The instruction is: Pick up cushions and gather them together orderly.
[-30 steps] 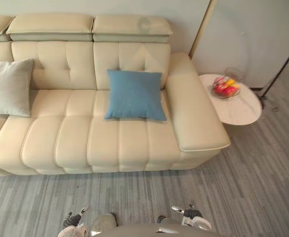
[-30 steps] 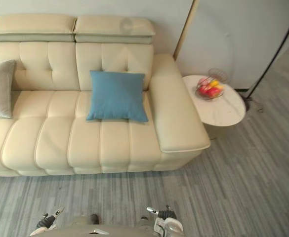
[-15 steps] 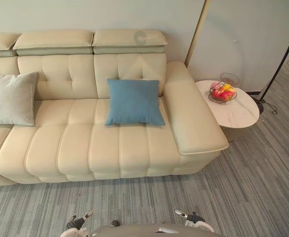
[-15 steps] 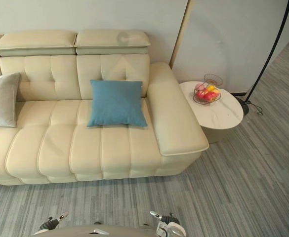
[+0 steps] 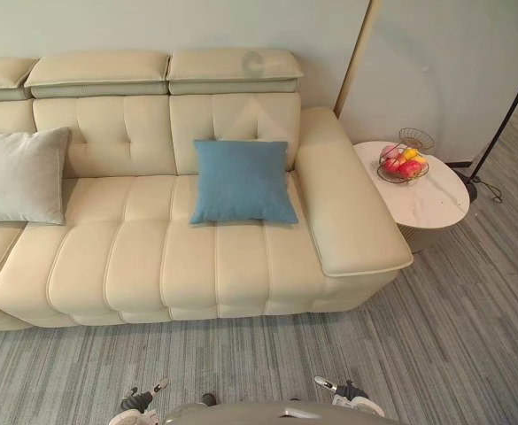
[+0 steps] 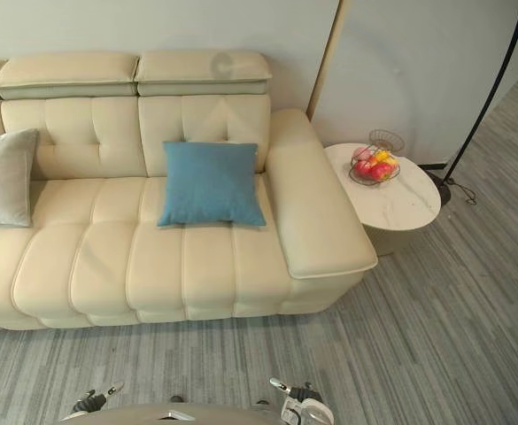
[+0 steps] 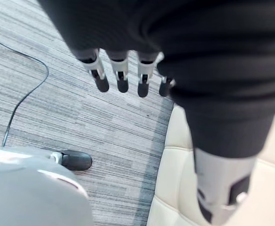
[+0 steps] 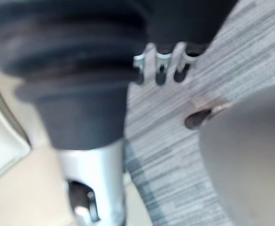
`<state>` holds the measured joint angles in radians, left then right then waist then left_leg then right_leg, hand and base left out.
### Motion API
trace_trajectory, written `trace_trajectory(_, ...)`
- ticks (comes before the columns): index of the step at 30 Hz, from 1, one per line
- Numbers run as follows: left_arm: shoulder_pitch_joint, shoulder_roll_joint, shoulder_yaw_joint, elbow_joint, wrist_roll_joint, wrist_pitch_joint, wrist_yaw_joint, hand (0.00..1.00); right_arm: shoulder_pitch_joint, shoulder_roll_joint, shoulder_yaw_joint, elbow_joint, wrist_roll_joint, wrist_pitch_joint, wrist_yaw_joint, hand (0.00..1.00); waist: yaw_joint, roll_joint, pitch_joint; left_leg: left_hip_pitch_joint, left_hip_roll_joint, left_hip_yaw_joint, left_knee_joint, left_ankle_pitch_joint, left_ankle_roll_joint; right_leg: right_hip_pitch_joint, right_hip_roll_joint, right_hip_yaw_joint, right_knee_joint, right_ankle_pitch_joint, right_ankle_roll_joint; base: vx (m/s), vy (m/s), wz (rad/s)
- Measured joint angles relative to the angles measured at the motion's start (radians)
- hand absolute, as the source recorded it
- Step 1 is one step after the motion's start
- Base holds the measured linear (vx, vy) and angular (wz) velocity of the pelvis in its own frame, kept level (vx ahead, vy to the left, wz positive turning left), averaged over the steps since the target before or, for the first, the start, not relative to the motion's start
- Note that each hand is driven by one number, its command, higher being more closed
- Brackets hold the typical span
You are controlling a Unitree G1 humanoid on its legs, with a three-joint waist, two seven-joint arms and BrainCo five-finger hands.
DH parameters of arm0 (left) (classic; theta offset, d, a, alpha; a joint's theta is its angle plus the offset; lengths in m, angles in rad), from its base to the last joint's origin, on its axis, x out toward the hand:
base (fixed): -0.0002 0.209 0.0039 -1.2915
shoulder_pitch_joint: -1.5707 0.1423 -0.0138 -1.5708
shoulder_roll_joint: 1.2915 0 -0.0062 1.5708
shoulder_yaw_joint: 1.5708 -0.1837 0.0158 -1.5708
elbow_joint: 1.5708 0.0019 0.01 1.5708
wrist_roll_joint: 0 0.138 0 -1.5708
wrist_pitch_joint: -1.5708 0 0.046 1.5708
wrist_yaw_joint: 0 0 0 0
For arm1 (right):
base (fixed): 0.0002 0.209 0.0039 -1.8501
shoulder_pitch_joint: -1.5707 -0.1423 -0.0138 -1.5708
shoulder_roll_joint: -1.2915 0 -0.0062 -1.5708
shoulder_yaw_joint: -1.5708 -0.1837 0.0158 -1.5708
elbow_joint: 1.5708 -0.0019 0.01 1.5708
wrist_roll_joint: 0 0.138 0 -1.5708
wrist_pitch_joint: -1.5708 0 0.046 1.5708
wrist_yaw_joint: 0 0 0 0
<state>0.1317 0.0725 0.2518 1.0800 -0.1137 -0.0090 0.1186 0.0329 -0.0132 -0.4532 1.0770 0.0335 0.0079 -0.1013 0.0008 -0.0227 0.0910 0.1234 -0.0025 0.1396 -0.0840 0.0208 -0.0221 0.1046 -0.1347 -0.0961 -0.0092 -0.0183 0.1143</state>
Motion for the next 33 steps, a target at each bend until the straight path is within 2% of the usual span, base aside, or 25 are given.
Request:
trace_trajectory(3, -0.001, -0.001, 0.002, 0.0, 0.001, 0.003, -0.002, 0.0, -0.001, 0.002, -0.015, 0.0, 0.021, 0.01, -0.011, 0.0, 0.0, 0.002, 0.002, 0.005, 0.011, 0.028, 0.006, -0.003, -0.005, 0.0, 0.005, 0.008, -0.01, 0.009, -0.003, 0.0, -0.021, -0.15)
trace_trajectory(6, -0.01, -0.009, 0.018, 0.0, 0.014, 0.009, -0.004, 0.0, -0.005, 0.004, -0.03, -0.003, 0.062, 0.015, -0.014, 0.0, 0.002, 0.009, 0.021, 0.038, 0.033, 0.093, 0.007, -0.018, -0.022, -0.001, 0.026, 0.07, -0.011, 0.019, -0.008, -0.03, -0.035, -0.58)
trace_trajectory(8, -0.014, -0.014, 0.043, -0.001, 0.022, 0.01, -0.015, 0.0, -0.004, 0.007, -0.031, -0.012, 0.084, 0.015, -0.014, 0.0, 0.001, 0.007, 0.026, 0.03, 0.049, 0.125, 0.061, -0.053, -0.03, -0.015, 0.041, 0.12, -0.008, 0.025, -0.015, -0.04, -0.019, -0.88)
trace_trajectory(9, -0.016, -0.018, 0.065, -0.001, 0.022, 0.01, -0.019, 0.0, -0.002, 0.012, -0.031, -0.024, 0.091, 0.016, -0.015, 0.0, 0.003, 0.006, 0.028, 0.011, 0.059, 0.143, 0.132, -0.089, -0.039, -0.039, 0.055, 0.181, -0.001, 0.023, -0.02, -0.02, -0.04, -1.43)
trace_trajectory(11, -0.02, -0.027, 0.099, 0.0, 0.021, 0.009, -0.018, 0.0, -0.005, 0.013, -0.031, -0.044, 0.098, 0.013, -0.015, 0.0, 0.003, -0.001, 0.03, -0.024, 0.062, 0.057, 0.207, -0.11, -0.036, -0.09, 0.069, 0.285, 0.003, 0.03, -0.032, 0.0, -0.082, -1.57)
trace_trajectory(13, -0.029, -0.053, 0.1, 0.0, 0.02, 0.009, -0.018, 0.0, -0.007, -0.006, -0.03, -0.055, 0.098, 0.011, -0.015, 0.0, -0.004, 0.04, 0.03, -0.021, 0.085, 0.04, 0.2, -0.181, -0.049, -0.145, 0.107, 0.366, 0.001, 0.042, -0.042, 0.0, -0.043, -1.71)
trace_trajectory(14, -0.036, -0.051, 0.102, -0.001, 0.02, 0.009, -0.017, 0.0, 0.002, 0.007, -0.028, -0.081, 0.098, 0.012, -0.015, 0.0, -0.008, 0.035, 0.033, -0.013, 0.089, 0.129, 0.206, -0.2, -0.046, -0.18, 0.118, 0.414, -0.001, 0.062, -0.061, -0.01, 0.028, -1.75)
trace_trajectory(15, -0.038, -0.047, 0.102, -0.001, 0.02, 0.009, -0.017, 0.0, 0.002, 0.013, -0.026, -0.087, 0.098, 0.011, -0.015, 0.0, -0.008, 0.029, 0.036, -0.006, 0.089, 0.167, 0.207, -0.206, -0.046, -0.193, 0.122, 0.433, -0.002, 0.079, -0.07, -0.04, 0.044, -2.29)
trace_trajectory(16, -0.044, -0.04, 0.1, -0.001, 0.02, 0.009, -0.017, 0.0, -0.008, 0.015, -0.016, -0.093, 0.098, 0.009, -0.014, 0.0, -0.011, 0.021, 0.037, 0.002, 0.093, 0.274, 0.206, -0.22, -0.047, -0.232, 0.134, 0.479, -0.013, 0.116, -0.096, -0.06, 0.02, -2.21)
trace_trajectory(17, -0.056, -0.037, 0.094, -0.002, 0.02, 0.008, -0.017, 0.0, -0.017, 0.014, 0.006, -0.093, 0.098, 0.009, -0.013, 0.0, -0.009, 0.021, 0.037, 0.001, 0.102, 0.359, 0.203, -0.227, -0.049, -0.26, 0.131, 0.451, -0.024, 0.137, -0.121, -0.05, 0.005, -2.28)
trace_trajectory(18, -0.061, -0.036, 0.09, -0.003, 0.02, 0.008, -0.017, 0.0, -0.021, 0.015, 0.017, -0.09, 0.096, 0.009, -0.013, 0.0, -0.009, 0.022, 0.041, 0.001, 0.109, 0.409, 0.205, -0.23, -0.05, -0.285, 0.127, 0.407, -0.019, 0.141, -0.127, 0.0, -0.022, -2.05)
trace_trajectory(19, -0.08, -0.033, 0.073, -0.002, 0.02, 0.008, -0.017, 0.0, -0.028, 0.013, 0.026, -0.083, 0.097, 0.01, -0.012, 0.0, -0.011, 0.021, 0.047, 0.014, 0.124, 0.483, 0.207, -0.23, -0.051, -0.346, 0.116, 0.239, 0.039, 0.139, -0.126, 0.11, -0.044, -1.77)
trace_trajectory(21, -0.101, -0.035, 0.047, -0.005, 0.02, 0.007, -0.018, 0.0, -0.01, 0.016, 0.033, -0.081, 0.098, 0.008, -0.013, 0.0, -0.006, 0.006, 0.05, 0.054, 0.146, 0.552, 0.248, -0.228, -0.057, -0.34, 0.106, -0.105, 0.121, 0.158, -0.176, 0.16, -0.12, -1.84)
trace_trajectory(22, -0.102, -0.035, 0.036, -0.006, 0.02, 0.007, -0.019, 0.0, -0.007, 0.012, 0.054, -0.08, 0.097, 0.002, -0.013, 0.0, -0.007, 0.009, 0.051, 0.065, 0.151, 0.553, 0.268, -0.228, -0.057, -0.332, 0.106, -0.185, 0.124, 0.156, -0.179, 0.11, -0.203, -1.56)
trace_trajectory(23, -0.103, -0.047, 0.014, -0.006, 0.02, 0.005, -0.022, 0.0, -0.008, 0.004, 0.065, -0.08, 0.098, -0.007, -0.012, 0.0, -0.024, 0.02, 0.053, 0.079, 0.156, 0.557, 0.277, -0.226, -0.056, -0.324, 0.106, -0.286, 0.127, 0.121, -0.215, 0.09, -0.192, -1.24)
trace_trajectory(24, -0.116, -0.07, -0.019, -0.007, 0.02, 0.001, -0.024, 0.0, -0.024, -0.015, 0.055, -0.091, 0.098, -0.009, -0.012, 0.0, -0.041, 0.051, 0.06, 0.109, 0.163, 0.584, 0.256, -0.225, -0.057, -0.32, 0.081, -0.426, 0.176, 0.018, -0.229, 0.15, -0.159, -1.13)
trace_trajectory(25, -0.118, -0.075, -0.042, -0.007, 0.02, 0.001, -0.026, 0.0, -0.03, -0.026, 0.049, -0.086, 0.098, -0.01, -0.012, 0.0, -0.037, 0.076, 0.069, 0.129, 0.161, 0.608, 0.236, -0.224, -0.061, -0.324, 0.056, -0.512, 0.234, -0.019, -0.225, 0.15, -0.075, -0.88)
trace_trajectory(26, -0.119, -0.073, -0.051, -0.006, 0.02, 0.0, -0.027, 0.0, -0.032, -0.027, 0.046, -0.081, 0.098, -0.011, -0.012, 0.0, -0.035, 0.075, 0.069, 0.139, 0.158, 0.615, 0.228, -0.225, -0.066, -0.327, 0.047, -0.52, 0.249, -0.019, -0.222, 0.18, -0.056, -0.9)
trace_trajectory(28, -0.118, -0.063, -0.06, 0.018, 0.021, 0.007, -0.036, 0.0, -0.044, -0.031, 0.039, -0.076, 0.097, -0.007, -0.011, 0.0, -0.028, 0.083, 0.074, 0.155, 0.169, 0.632, 0.244, -0.196, -0.113, -0.363, 0.083, -0.448, 0.297, -0.057, -0.209, 0.2, -0.118, -0.93)
trace_trajectory(29, -0.119, -0.063, -0.062, 0.025, 0.021, 0.008, -0.037, 0.0, -0.044, -0.033, 0.039, -0.075, 0.097, -0.007, -0.011, 0.0, -0.028, 0.083, 0.076, 0.151, 0.181, 0.631, 0.286, -0.195, -0.116, -0.364, 0.088, -0.433, 0.306, -0.068, -0.208, 0.21, -0.153, -0.76)
trace_trajectory(31, -0.115, -0.061, -0.07, 0.029, 0.02, 0.009, -0.039, 0.0, -0.044, -0.034, 0.038, -0.06, 0.098, -0.004, -0.012, 0.0, -0.031, 0.081, 0.079, 0.097, 0.274, 0.609, 0.562, -0.175, -0.108, -0.334, 0.11, -0.374, 0.31, -0.091, -0.214, 0.23, -0.127, -0.82)
trace_trajectory(32, -0.118, -0.062, -0.074, 0.027, 0.021, 0.008, -0.04, 0.0, -0.046, -0.04, 0.039, -0.042, 0.098, -0.004, -0.012, 0.0, -0.026, 0.078, 0.093, 0.041, 0.337, 0.546, 0.788, -0.199, -0.073, -0.292, 0.135, -0.323, 0.293, -0.1, -0.215, 0.23, -0.076, -0.91)
trace_trajectory(33, -0.118, -0.062, -0.074, 0.025, 0.021, 0.007, -0.04, 0.0, -0.046, -0.041, 0.037, -0.037, 0.099, -0.004, -0.013, 0.0, -0.024, 0.081, 0.095, 0.02, 0.346, 0.519, 0.845, -0.213, -0.06, -0.276, 0.143, -0.309, 0.287, -0.104, -0.218, 0.27, -0.048, -1.05)
